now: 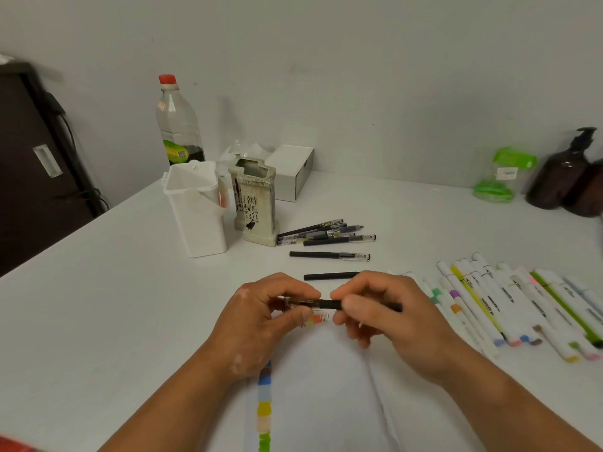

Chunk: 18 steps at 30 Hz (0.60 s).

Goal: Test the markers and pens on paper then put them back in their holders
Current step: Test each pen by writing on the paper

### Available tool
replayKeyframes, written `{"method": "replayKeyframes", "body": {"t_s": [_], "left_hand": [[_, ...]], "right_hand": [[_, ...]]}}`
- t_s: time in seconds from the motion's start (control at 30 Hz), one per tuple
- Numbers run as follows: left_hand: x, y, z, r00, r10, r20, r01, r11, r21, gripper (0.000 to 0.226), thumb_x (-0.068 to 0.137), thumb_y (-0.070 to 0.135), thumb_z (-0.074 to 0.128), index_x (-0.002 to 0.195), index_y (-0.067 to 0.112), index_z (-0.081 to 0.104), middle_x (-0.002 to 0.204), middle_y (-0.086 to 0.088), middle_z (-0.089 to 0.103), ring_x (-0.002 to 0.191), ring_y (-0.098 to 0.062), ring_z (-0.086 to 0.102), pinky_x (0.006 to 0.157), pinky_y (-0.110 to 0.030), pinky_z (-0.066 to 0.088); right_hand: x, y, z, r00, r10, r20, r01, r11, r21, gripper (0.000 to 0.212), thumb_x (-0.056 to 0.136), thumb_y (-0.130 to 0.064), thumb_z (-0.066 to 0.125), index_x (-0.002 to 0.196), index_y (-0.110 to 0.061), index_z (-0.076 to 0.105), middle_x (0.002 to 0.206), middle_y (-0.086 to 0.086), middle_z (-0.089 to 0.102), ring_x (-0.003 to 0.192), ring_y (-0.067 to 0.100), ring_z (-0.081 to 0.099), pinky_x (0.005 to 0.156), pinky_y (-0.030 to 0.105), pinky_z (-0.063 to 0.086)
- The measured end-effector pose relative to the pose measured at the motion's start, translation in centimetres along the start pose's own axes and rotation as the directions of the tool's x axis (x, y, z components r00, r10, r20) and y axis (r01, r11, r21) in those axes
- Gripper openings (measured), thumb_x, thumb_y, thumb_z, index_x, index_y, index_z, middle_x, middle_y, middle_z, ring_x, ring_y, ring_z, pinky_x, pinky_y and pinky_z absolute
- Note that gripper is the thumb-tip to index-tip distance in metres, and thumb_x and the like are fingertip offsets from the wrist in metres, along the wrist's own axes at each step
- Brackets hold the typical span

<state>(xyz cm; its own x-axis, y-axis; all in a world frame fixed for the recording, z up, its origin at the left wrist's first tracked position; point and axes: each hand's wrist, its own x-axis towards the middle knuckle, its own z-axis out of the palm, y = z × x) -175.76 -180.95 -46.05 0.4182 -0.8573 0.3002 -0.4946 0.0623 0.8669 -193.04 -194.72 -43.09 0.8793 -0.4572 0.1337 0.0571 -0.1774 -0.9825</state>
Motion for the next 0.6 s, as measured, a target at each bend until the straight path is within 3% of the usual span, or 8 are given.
{"method": "replayKeyframes", "body": {"t_s": [0.1,0.17,0.27,0.37,0.47,0.6], "left_hand": [[0.0,-0.2,-0.4,1.0,0.02,0.0,-0.02,0.999,0.032,0.029,0.084,0.011,0.075,0.097,0.037,0.075,0.1,0.012,0.069,0.098,-0.019,0.066,0.085,-0.031,0.055],[-0.1,-0.2,-0.3,0.997,0.067,0.026,-0.069,0.995,0.077,0.025,0.085,0.017,0.074,0.098,0.039,0.074,0.104,0.015,0.068,0.101,-0.016,0.065,0.085,-0.026,0.053],[-0.2,-0.1,0.0,0.993,0.102,0.054,-0.109,0.98,0.166,0.019,0.084,0.033,0.068,0.1,0.042,0.073,0.11,0.021,0.065,0.105,-0.007,0.061,0.084,-0.014,0.049],[-0.2,-0.6,0.0,0.998,0.053,0.016,-0.055,0.98,0.191,0.031,0.079,0.039,0.07,0.109,0.047,0.068,0.116,0.022,0.061,0.106,-0.007,0.06,0.085,-0.017,0.051],[-0.1,-0.9,-0.4,0.992,-0.06,-0.109,0.079,0.981,0.177,0.032,0.073,0.048,0.068,0.105,0.051,0.064,0.102,0.027,0.061,0.095,0.0,0.06,0.075,-0.014,0.053],[0.0,-1.2,-0.5,0.974,-0.052,-0.22,0.092,0.981,0.173,0.013,0.083,0.035,0.072,0.092,0.043,0.068,0.092,0.024,0.065,0.09,-0.001,0.062,0.073,-0.009,0.051]], "right_hand": [[-0.4,-1.0,-1.4,0.984,0.08,0.161,-0.082,0.997,0.01,0.048,0.089,-0.06,0.054,0.098,-0.02,0.078,0.094,0.014,0.077,0.075,0.023,0.067,0.057,0.027,0.049],[-0.5,-1.2,-1.2,0.975,0.145,0.166,-0.128,0.986,-0.11,0.042,0.086,-0.06,0.057,0.093,-0.023,0.077,0.089,0.01,0.079,0.076,0.023,0.068,0.057,0.025,0.047],[-0.6,-0.8,0.1,0.982,0.173,0.08,-0.125,0.9,-0.417,0.017,0.08,-0.048,0.07,0.094,-0.039,0.067,0.074,-0.006,0.077,0.067,0.004,0.069,0.062,0.017,0.048],[-0.6,-0.5,0.9,0.982,0.189,0.001,-0.147,0.766,-0.626,0.025,0.078,-0.039,0.067,0.103,-0.041,0.065,0.068,-0.015,0.073,0.062,0.001,0.067,0.061,0.023,0.053],[-0.3,-0.4,-0.1,0.97,0.143,-0.198,-0.243,0.651,-0.719,0.019,0.078,-0.036,0.067,0.097,-0.04,0.064,0.07,-0.012,0.07,0.058,-0.005,0.061,0.046,0.014,0.043],[0.0,0.1,-1.3,0.93,0.071,-0.362,-0.35,0.473,-0.808,0.01,0.082,-0.03,0.066,0.092,-0.028,0.067,0.077,-0.01,0.065,0.068,0.003,0.058,0.049,0.015,0.036]]}}
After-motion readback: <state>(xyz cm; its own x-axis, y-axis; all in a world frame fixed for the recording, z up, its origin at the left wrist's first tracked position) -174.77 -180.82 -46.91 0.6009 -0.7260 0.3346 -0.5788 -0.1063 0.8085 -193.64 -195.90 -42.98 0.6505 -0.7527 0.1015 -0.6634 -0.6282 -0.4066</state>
